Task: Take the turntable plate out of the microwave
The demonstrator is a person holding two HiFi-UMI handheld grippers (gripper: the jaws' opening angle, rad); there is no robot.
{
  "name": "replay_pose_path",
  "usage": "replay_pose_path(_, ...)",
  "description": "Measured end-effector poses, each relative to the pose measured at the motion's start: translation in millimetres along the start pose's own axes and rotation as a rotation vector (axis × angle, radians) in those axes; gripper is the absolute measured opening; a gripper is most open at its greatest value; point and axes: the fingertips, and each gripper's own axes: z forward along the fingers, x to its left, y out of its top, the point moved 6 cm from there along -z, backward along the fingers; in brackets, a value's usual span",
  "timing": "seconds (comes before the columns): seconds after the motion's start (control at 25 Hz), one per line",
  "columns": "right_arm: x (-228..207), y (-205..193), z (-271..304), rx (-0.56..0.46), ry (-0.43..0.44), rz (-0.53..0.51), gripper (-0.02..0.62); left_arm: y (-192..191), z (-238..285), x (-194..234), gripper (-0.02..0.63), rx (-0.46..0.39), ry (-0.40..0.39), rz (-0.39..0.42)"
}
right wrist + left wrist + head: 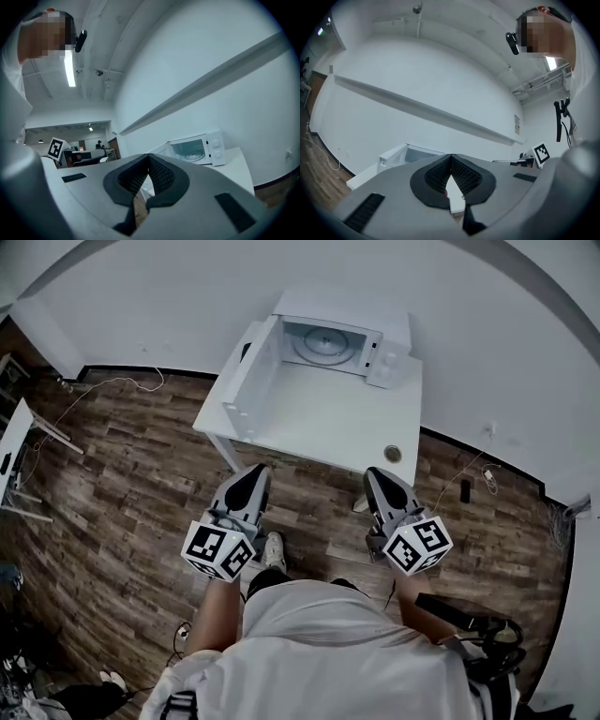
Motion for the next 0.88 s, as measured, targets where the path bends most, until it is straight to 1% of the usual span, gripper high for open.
replay_pose_path(0.2,-12,8,34,-0.018,-0.108,0.016,0.003,9,55,40,0.011,0.028,-0.096,0.017)
replay_pose_path(0.36,-14,14,69,-0.030,-0.155,0.005,0.003,17,85,71,0.011,0.032,-0.148,0.010)
replay_pose_path(0.52,-16,18,90,-0.038,-0.216,-0.002,0.003,17,112,88,0.011,0.050,-0.217,0.014)
replay_pose_path(0.72,-25,19,111,-0.024,-0.240,0.002,0.003,19,136,98,0.011,0.057,-0.256,0.002)
replay_pose_path(0.88,-48,19,127,-0.014,-0.235,0.022,0.003,13,163,104,0.011,0.078,-0.255,-0.014)
